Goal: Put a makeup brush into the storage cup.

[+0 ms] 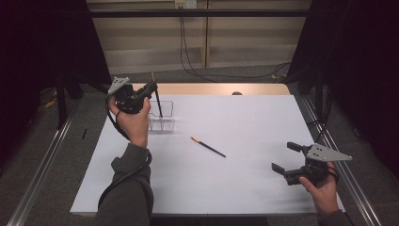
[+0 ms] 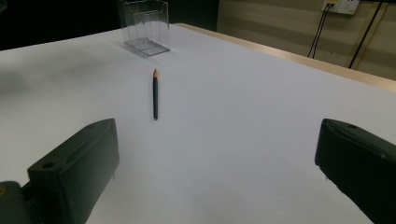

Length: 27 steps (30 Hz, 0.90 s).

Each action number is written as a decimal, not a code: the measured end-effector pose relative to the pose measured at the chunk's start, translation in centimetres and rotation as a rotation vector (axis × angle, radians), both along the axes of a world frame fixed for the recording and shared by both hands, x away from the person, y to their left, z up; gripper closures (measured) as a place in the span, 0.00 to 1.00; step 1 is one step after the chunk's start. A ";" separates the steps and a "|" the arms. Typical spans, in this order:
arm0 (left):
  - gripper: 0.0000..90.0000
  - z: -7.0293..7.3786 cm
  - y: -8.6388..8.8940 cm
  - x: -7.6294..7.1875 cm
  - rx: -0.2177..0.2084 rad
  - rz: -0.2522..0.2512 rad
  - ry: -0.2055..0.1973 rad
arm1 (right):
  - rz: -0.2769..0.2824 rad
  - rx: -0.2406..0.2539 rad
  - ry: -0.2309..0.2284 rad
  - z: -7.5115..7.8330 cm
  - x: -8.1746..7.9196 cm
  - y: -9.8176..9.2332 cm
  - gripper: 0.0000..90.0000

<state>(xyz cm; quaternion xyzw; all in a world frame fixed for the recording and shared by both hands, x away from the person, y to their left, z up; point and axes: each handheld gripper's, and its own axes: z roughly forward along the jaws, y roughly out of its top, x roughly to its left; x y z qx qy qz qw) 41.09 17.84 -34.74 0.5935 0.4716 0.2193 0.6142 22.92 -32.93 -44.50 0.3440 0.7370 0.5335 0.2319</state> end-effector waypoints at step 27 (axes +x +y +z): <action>0.94 -1.7 -2.1 1.7 0.085 0.030 -0.050 | 0.009 -0.006 -0.003 0.0 0.0 0.0 0.00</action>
